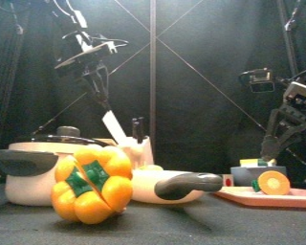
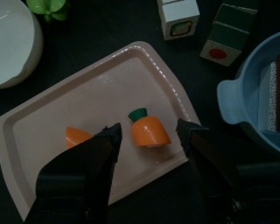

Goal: Grab carrot top

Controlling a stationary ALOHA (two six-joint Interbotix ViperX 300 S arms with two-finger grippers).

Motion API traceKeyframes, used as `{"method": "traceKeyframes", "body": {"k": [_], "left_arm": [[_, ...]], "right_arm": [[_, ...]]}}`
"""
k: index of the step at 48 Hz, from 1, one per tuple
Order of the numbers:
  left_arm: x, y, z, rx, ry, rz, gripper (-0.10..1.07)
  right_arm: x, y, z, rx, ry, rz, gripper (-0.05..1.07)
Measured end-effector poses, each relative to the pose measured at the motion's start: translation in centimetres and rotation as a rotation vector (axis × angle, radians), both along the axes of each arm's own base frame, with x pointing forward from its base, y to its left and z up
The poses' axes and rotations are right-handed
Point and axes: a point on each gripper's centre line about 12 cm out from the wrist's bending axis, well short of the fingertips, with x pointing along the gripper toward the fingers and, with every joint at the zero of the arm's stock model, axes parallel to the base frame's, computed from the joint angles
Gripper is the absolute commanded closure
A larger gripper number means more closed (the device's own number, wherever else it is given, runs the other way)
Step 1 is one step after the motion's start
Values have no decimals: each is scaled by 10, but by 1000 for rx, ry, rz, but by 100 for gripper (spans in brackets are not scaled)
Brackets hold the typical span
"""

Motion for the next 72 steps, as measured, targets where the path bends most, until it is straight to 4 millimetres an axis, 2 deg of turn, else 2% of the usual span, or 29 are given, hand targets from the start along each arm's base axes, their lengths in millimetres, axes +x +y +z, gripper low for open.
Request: {"method": "traceKeyframes", "body": {"k": [14, 39, 50, 60, 72], "left_arm": [[11, 5, -14, -2, 41, 10, 40], [25, 20, 16, 52, -32, 26, 40], [31, 27, 10, 49, -13, 46, 40], [34, 26, 2, 12, 7, 61, 40], [35, 27, 8, 13, 20, 91, 40]], "right_arm": [[0, 0, 0, 2, 2, -2, 15], [0, 1, -6, 10, 23, 2, 15], [0, 1, -6, 11, 22, 3, 15], [0, 1, -6, 15, 23, 0, 15], [0, 2, -6, 16, 23, 1, 15]]}}
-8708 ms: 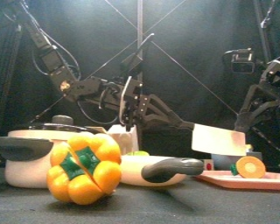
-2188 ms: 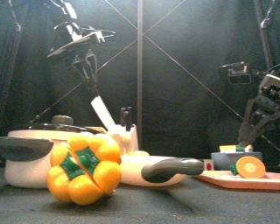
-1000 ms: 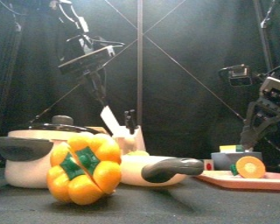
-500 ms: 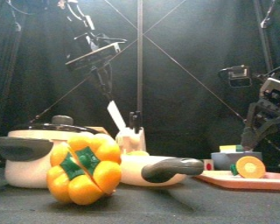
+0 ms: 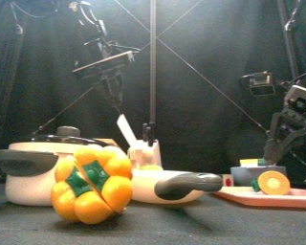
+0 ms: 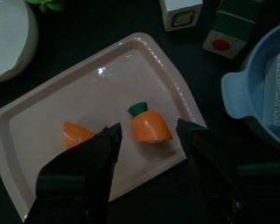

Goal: Grab carrot top

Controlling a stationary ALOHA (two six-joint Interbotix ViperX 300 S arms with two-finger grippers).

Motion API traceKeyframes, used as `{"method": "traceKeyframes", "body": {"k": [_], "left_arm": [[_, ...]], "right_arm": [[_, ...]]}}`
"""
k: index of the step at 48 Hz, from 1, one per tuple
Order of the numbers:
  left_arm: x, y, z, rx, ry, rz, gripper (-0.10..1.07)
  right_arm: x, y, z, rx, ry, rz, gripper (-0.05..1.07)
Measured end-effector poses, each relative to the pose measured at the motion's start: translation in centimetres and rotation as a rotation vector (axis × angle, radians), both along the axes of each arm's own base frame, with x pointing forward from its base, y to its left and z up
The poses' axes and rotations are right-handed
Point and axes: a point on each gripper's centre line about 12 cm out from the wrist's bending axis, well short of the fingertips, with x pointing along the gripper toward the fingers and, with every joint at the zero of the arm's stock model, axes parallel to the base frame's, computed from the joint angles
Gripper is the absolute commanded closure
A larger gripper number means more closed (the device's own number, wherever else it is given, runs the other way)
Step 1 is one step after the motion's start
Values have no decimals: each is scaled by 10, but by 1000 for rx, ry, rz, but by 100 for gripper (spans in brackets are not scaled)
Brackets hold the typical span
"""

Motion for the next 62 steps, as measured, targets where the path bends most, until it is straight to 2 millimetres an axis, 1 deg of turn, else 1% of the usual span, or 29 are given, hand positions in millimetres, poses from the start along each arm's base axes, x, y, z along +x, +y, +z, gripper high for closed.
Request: {"method": "traceKeyframes", "body": {"k": [11, 17, 29, 36, 55, 62], "left_arm": [[13, 4, 6, 20, 27, -3, 40], [20, 8, 6, 31, 53, -9, 40], [25, 16, 5, 5, 87, -9, 40], [29, 22, 0, 2, 112, -14, 40], [44, 40, -20, 6, 174, -10, 39], [49, 44, -27, 9, 206, -27, 34]], "right_arm": [[0, 0, 0, 0, 2, 0, 15], [0, 0, 0, 0, 2, 0, 15], [0, 0, -2, 1, 9, -4, 15], [0, 0, -3, 1, 13, -2, 15], [0, 1, -5, 6, 19, -2, 15], [0, 1, -6, 7, 26, -3, 15]]}}
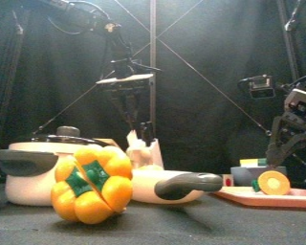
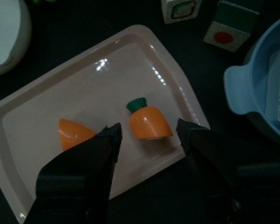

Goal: Grab carrot top

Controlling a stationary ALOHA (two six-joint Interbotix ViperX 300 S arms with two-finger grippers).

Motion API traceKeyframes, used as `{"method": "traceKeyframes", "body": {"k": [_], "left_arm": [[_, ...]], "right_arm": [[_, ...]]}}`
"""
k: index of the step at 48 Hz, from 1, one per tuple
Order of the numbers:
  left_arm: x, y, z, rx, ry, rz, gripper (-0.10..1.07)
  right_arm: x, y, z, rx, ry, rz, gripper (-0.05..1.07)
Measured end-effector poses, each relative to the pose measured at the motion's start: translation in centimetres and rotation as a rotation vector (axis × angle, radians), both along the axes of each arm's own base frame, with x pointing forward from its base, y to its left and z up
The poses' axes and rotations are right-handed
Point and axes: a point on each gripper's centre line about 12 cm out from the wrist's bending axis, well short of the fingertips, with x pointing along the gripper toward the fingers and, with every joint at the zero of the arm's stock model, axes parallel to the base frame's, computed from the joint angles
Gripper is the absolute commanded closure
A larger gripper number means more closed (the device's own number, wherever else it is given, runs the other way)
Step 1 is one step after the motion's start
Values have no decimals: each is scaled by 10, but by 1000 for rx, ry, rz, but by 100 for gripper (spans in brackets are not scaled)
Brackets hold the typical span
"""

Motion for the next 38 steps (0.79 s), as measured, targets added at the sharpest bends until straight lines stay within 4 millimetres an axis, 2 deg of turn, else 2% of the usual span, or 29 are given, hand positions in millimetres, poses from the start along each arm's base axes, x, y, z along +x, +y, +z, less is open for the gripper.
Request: {"method": "traceKeyframes", "body": {"k": [14, 38], "left_arm": [[7, 2, -6, -4, 28, -23, 8], [9, 3, -2, 4, 19, -25, 6]], "right_arm": [[0, 1, -1, 6, 2, 5, 15], [1, 1, -1, 8, 1, 6, 15]]}}
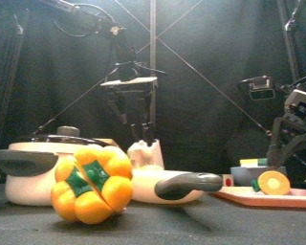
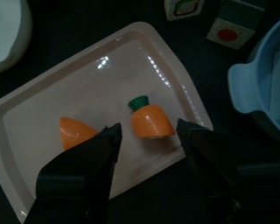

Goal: Grab carrot top

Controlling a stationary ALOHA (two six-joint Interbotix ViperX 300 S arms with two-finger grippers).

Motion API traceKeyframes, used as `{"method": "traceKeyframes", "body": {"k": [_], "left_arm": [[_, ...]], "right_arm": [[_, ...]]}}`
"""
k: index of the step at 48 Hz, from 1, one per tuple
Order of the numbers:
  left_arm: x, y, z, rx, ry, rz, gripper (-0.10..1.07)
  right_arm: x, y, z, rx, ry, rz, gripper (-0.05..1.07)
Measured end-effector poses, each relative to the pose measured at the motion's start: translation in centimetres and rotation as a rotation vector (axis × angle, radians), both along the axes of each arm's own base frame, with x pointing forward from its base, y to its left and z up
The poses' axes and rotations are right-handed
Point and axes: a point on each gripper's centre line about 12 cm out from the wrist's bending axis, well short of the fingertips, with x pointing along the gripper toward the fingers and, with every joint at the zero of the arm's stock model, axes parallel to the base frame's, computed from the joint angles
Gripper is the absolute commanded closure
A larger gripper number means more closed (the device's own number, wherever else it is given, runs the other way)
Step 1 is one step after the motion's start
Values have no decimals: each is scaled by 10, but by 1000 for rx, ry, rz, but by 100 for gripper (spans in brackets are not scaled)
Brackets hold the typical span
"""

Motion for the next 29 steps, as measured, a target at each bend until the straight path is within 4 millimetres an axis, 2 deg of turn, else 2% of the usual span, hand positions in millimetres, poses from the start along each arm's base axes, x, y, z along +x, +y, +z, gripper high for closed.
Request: {"method": "traceKeyframes", "body": {"k": [16, 29], "left_arm": [[-1, -1, 2, 1, -3, -1, 6], [-13, -7, 29, 68, -45, -34, 6]], "right_arm": [[1, 0, 1, -3, -2, 3, 15], [8, -2, 19, -11, -66, -20, 15]]}}
